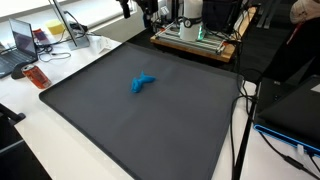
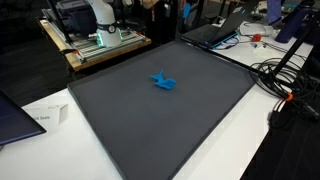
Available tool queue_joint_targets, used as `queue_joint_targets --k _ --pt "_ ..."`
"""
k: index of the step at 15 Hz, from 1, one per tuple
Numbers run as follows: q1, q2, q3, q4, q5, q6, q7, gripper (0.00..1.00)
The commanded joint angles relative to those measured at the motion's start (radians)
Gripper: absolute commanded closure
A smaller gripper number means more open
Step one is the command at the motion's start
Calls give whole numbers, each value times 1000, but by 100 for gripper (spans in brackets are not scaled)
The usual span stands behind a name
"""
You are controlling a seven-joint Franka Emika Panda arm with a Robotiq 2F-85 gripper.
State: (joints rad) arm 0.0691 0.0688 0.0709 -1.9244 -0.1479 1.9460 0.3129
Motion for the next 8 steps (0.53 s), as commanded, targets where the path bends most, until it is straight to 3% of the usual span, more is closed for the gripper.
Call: queue_joint_targets --k 1,8 --pt "5 74 -10 13 -20 57 36 0" --pt "-4 233 -50 64 8 73 2 0"
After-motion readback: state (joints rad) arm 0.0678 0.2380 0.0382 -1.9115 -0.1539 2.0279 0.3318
